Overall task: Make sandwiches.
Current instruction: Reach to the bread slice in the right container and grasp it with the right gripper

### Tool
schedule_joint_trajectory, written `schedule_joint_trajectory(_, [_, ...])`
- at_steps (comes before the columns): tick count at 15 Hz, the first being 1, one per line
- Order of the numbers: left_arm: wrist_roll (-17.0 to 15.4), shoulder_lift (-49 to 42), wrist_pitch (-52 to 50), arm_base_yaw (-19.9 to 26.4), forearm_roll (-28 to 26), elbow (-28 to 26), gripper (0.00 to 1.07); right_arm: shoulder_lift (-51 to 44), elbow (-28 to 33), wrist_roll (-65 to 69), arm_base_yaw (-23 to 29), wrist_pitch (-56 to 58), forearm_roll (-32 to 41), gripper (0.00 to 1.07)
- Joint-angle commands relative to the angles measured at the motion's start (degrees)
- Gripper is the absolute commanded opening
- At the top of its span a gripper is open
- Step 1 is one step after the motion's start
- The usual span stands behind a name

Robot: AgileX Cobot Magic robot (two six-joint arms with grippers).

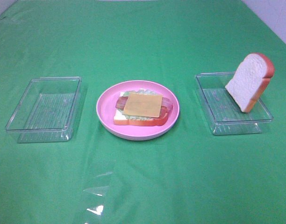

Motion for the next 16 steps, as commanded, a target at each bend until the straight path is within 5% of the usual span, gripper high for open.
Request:
schedule_joint_trajectory(1, [-0.46,-13.01,-0.80,-0.11,-1.49,0.29,0.99,-1.38,0.17,0.34,0.00,-0.29,0.00,0.98])
schedule_joint_trajectory(3, [-1.15,-18.96,-0.29,-0.11,-2.01,0.17,0.98,-1.38,0.17,0.34,0.00,-0.29,0.00,0.98])
schedule_joint_trajectory(8, [-0.06,-18.74,6.99,-0.06,-3.50,-2.52,0.97,-0.97,0.17,0.34,0.00,-0.29,0.11,0.98])
schedule_joint_trajectory(11, [-0.23,-18.74,14.15,-0.06,0.40,-1.09,0.97,-0.97,0.17,0.34,0.00,-0.29,0.11,0.98])
schedule_joint_trajectory(16, [-1.15,-18.74,13.87,-0.06,0.46,-1.15,0.97,-0.97,0.17,0.34,0.00,-0.29,0.11,0.98])
